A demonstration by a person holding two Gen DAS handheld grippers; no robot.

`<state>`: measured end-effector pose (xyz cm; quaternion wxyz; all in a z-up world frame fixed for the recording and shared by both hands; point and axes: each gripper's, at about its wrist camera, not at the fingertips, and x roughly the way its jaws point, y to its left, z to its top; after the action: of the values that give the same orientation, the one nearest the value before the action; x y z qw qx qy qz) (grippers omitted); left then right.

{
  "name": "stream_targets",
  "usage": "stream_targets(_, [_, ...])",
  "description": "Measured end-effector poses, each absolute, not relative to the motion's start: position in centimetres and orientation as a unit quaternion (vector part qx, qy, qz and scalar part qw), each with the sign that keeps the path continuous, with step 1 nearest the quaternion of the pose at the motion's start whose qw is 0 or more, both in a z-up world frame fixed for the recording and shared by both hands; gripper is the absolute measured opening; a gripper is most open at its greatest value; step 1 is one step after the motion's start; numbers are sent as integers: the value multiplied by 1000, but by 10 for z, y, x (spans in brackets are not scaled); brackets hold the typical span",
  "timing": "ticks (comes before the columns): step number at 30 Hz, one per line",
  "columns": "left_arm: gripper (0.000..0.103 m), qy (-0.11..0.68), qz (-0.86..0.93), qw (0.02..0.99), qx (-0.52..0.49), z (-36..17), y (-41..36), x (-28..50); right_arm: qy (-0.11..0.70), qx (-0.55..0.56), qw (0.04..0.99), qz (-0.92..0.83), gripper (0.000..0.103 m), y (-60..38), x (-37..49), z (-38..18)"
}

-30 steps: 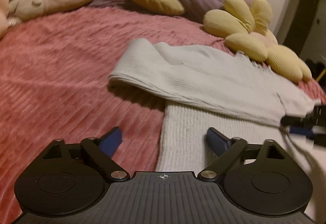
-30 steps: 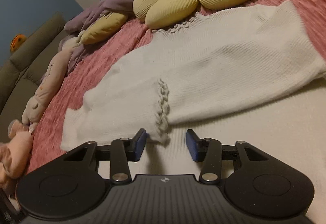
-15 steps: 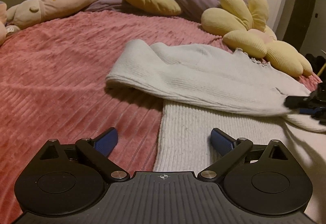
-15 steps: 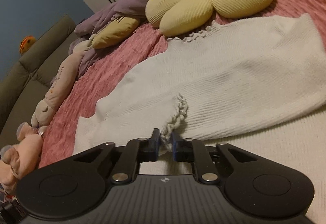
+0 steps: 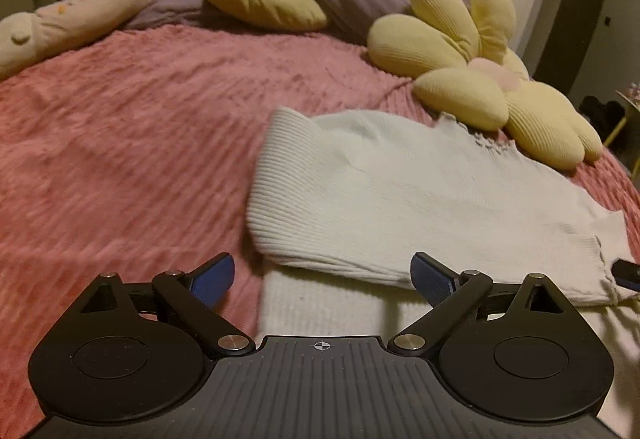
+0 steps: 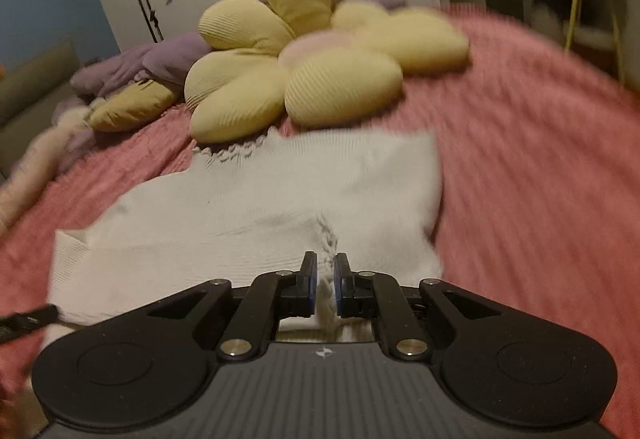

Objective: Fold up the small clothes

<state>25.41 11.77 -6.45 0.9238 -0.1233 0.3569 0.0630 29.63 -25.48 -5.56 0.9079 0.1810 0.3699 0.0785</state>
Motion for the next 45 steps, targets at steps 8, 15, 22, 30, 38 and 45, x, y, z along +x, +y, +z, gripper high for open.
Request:
stream_targets(8, [98, 377, 63, 915, -130, -74, 116, 255, 399, 205, 888, 97, 46, -245, 320, -77])
stream_targets(15, [98, 377, 79, 915, -123, -73, 120, 256, 321, 73, 941, 74, 5, -217, 304, -45])
stream_targets(22, [98, 384, 99, 912, -108, -78, 122, 263, 298, 8, 955, -6, 5, -232, 298, -44])
stream_targets(30, [98, 386, 103, 912, -93, -78, 119, 266, 318, -31, 947, -23, 5, -240, 302, -66])
stream_targets(38, [98, 323, 90, 936, -108, -40, 113, 263, 290, -31, 952, -90, 33, -243, 301, -56])
stream_targets(45, [99, 363, 63, 927, -69, -65, 69, 309, 295, -62, 950, 79, 31, -184, 300, -60])
